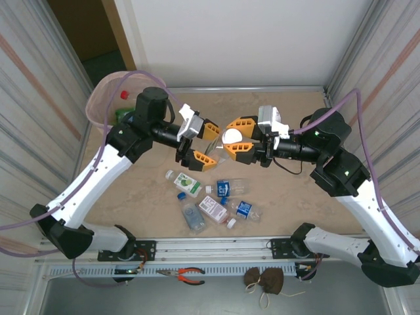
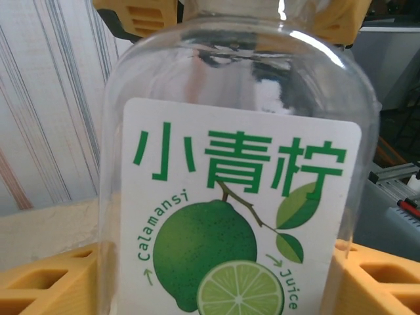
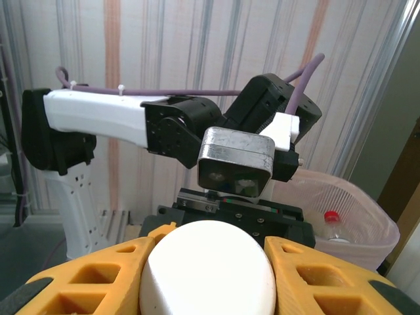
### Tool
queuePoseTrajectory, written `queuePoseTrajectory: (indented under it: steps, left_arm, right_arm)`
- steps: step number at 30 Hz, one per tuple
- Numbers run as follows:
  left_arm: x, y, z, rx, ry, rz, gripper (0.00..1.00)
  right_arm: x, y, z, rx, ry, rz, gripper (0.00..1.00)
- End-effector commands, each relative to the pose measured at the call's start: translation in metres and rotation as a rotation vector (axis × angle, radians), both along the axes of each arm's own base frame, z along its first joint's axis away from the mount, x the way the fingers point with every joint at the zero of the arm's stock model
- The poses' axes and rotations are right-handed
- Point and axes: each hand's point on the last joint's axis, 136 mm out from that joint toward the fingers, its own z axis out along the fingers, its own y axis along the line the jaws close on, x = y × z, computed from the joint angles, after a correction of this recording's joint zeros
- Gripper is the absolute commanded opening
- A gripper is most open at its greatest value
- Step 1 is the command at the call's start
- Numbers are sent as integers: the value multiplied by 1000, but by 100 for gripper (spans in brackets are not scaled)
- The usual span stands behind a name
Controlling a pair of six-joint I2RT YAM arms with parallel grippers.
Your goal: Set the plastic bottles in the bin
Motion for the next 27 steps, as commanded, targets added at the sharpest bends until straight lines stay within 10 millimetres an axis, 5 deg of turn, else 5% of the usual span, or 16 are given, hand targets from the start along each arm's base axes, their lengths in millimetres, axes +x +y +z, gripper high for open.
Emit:
queuePoseTrajectory:
  steps: [1,8,17,27]
  left_arm:
    - [-12,7,17,-30,-58,-4,68]
    - [-13,9,19,-31,-75,14,62]
    - [10,18,19,0,-79,161,59]
    - [100,62,5,166,-23,637,55]
  right_arm:
    - [1,-8,25,55,-54,-53,20]
    - [5,-9,23,54,-40,-75,33]
    - [17,-23,21,65,-12,-195,71]
    - [24,-48,18,80,-25,-342,83]
